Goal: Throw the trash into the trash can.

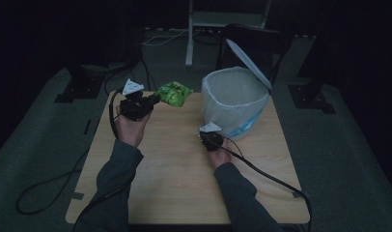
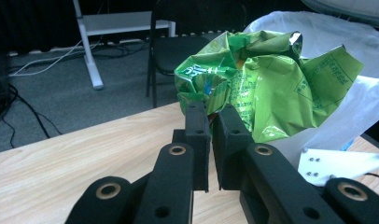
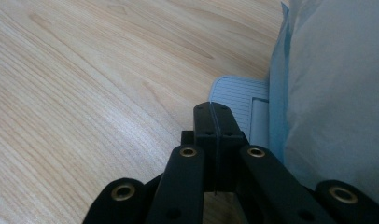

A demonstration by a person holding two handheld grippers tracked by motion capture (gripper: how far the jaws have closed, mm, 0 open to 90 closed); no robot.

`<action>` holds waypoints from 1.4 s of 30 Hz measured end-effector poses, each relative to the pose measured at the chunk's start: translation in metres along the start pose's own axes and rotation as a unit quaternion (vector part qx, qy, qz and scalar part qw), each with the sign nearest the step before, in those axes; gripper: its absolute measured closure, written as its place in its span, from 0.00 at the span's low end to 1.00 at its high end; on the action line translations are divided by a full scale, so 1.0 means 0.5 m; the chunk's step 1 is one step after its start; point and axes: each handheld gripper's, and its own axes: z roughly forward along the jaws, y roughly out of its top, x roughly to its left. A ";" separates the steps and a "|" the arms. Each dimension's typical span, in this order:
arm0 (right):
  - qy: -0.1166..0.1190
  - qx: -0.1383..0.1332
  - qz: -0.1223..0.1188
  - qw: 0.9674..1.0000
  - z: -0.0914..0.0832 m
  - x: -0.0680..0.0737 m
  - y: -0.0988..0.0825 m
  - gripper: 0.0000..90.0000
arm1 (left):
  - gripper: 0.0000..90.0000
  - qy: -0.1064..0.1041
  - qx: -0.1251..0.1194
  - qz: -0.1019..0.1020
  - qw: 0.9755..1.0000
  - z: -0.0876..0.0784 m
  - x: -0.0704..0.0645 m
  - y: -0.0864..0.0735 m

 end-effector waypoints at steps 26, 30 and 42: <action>0.001 -0.002 0.001 1.000 0.000 0.000 -0.001 1.00 | 0.95 -0.020 -0.014 0.006 1.000 0.034 -0.023 0.068; 0.001 -0.002 0.001 1.000 0.000 0.000 -0.001 1.00 | 0.95 -0.023 -0.015 0.008 1.000 0.039 -0.029 0.080; 0.001 -0.004 0.001 1.000 0.001 0.001 -0.001 1.00 | 0.95 -0.034 -0.021 0.015 0.999 0.059 -0.054 0.112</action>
